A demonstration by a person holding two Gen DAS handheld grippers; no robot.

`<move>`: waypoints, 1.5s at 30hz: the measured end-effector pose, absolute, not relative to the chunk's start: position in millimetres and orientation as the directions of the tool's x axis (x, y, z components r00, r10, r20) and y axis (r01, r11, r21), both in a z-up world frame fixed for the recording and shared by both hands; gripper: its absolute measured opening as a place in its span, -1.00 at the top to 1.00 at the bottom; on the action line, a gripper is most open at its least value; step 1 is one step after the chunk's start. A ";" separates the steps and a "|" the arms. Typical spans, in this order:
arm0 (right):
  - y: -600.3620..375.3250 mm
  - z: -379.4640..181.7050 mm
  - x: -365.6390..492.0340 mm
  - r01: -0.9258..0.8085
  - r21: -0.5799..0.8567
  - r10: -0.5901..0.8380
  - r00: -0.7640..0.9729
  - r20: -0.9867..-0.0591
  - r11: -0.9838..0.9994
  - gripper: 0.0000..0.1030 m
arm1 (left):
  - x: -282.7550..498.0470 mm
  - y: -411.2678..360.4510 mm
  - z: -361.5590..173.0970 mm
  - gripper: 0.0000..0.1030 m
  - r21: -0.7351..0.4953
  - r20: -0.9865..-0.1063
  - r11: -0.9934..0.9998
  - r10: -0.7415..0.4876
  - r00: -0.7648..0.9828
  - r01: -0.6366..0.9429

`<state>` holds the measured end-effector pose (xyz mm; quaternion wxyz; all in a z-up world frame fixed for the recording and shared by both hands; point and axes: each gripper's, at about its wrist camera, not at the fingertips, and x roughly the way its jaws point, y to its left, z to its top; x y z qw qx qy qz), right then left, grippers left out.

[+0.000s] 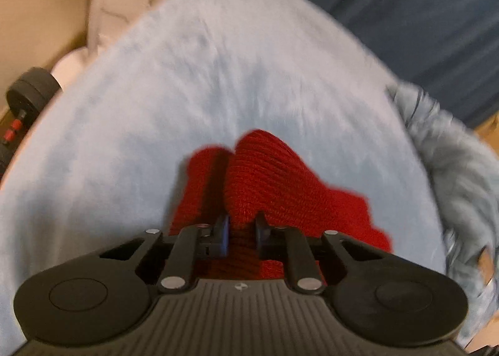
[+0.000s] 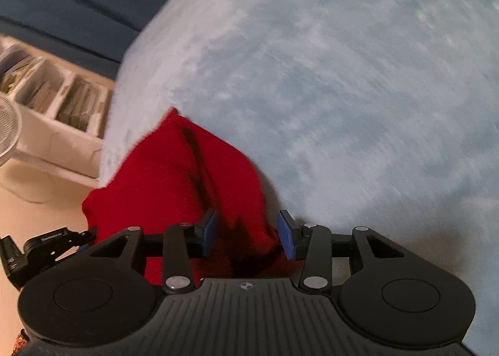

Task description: Fold small clothes

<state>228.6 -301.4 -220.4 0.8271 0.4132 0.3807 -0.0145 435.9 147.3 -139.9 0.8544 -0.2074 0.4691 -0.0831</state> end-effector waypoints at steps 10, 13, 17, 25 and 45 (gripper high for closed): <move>-289.4 -215.8 238.7 0.277 0.603 0.296 0.674 -0.677 0.748 0.06 | 442.3 136.4 -158.8 -0.19 -0.292 -0.821 0.952 -0.200 0.535 -0.093; -287.2 -215.4 228.0 0.287 0.557 0.268 0.651 -0.710 0.779 0.00 | 410.5 142.1 -139.8 -0.70 -0.170 -0.816 0.980 -0.078 0.573 -0.108; -281.9 -199.6 207.6 0.296 0.532 0.237 0.654 -0.718 0.793 -0.03 | 343.8 148.5 -107.2 -0.81 -0.127 -0.790 0.989 -0.056 0.611 -0.073; -213.9 -121.7 127.2 0.044 0.238 0.134 0.721 -0.680 0.970 -0.49 | 192.9 107.6 -72.0 -1.00 -0.078 -0.793 0.992 0.001 0.609 -0.103; -148.0 -85.1 20.2 -0.053 0.105 0.106 0.792 -0.601 0.993 -0.61 | 74.3 56.5 -26.0 -0.99 0.015 -0.704 1.000 0.019 0.710 -0.012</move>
